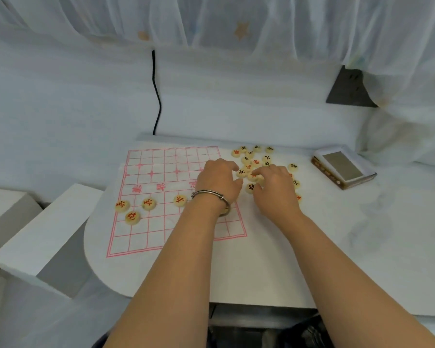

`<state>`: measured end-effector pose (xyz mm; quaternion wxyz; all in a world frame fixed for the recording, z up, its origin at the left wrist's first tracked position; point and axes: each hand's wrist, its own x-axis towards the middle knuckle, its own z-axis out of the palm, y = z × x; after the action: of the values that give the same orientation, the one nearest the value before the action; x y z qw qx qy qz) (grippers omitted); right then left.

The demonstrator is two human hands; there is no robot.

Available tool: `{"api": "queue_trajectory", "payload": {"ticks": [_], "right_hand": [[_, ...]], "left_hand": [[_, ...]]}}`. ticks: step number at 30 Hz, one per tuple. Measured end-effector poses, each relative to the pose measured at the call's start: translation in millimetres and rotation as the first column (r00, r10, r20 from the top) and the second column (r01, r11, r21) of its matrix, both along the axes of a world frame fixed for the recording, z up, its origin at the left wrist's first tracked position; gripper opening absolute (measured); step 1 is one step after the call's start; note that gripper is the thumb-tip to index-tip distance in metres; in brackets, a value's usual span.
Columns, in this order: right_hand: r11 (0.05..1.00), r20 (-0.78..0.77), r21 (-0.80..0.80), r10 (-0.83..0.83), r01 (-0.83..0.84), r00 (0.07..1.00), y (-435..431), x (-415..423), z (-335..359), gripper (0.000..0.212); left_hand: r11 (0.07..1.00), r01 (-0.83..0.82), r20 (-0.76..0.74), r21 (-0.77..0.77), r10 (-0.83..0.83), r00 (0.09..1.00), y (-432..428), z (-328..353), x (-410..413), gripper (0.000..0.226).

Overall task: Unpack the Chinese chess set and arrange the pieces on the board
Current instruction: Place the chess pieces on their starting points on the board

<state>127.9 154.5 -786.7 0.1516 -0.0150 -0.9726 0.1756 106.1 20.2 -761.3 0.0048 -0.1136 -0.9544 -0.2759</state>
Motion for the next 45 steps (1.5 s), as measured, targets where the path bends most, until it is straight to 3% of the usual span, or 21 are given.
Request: {"api": "queue_trajectory", "payload": {"ticks": [6, 13, 18, 21, 25, 29, 35, 45], "right_hand": [[0.996, 0.032, -0.051, -0.066, 0.068, 0.997, 17.7, -42.7, 15.1, 0.039], [0.997, 0.219, -0.060, 0.067, -0.055, 0.973, 32.7, -79.4, 17.6, 0.030], [0.990, 0.248, -0.135, -0.009, 0.044, 0.969, 58.8, -81.3, 28.2, 0.023], [0.983, 0.253, -0.104, -0.121, 0.151, 0.960, 79.1, -78.0, 34.7, 0.024], [0.965, 0.389, -0.065, -0.209, 0.253, 0.897, 96.1, -73.2, 38.8, 0.026], [0.969, 0.553, 0.004, -0.208, 0.247, 0.807, 97.9, -64.0, 40.2, 0.030], [0.971, 0.556, -0.070, -0.154, 0.230, 0.817, 91.7, -59.6, 36.4, 0.024], [0.977, 0.565, 0.008, -0.181, 0.214, 0.805, 82.1, -42.5, 38.3, 0.034]], "left_hand": [[0.999, 0.016, 0.038, -0.033, -0.015, 0.999, -8.9, -2.9, -14.2, 0.042], [0.994, 0.086, 0.022, -0.070, -0.084, 0.996, -1.2, -5.9, -21.1, 0.048], [0.994, 0.089, -0.003, -0.059, -0.090, 0.996, 2.8, -4.3, -22.6, 0.048], [0.991, 0.112, 0.002, -0.072, -0.113, 0.994, 6.5, -3.6, -20.6, 0.048], [0.982, 0.148, 0.032, -0.119, -0.145, 0.989, 10.0, -3.2, -17.3, 0.050], [0.973, 0.175, 0.033, -0.149, -0.172, 0.985, 16.0, -2.7, -12.3, 0.052], [0.967, 0.197, 0.035, -0.162, -0.194, 0.980, 22.1, -3.5, -9.9, 0.052], [0.963, 0.204, 0.064, -0.175, -0.196, 0.979, 18.9, -0.4, -8.1, 0.052]]}}
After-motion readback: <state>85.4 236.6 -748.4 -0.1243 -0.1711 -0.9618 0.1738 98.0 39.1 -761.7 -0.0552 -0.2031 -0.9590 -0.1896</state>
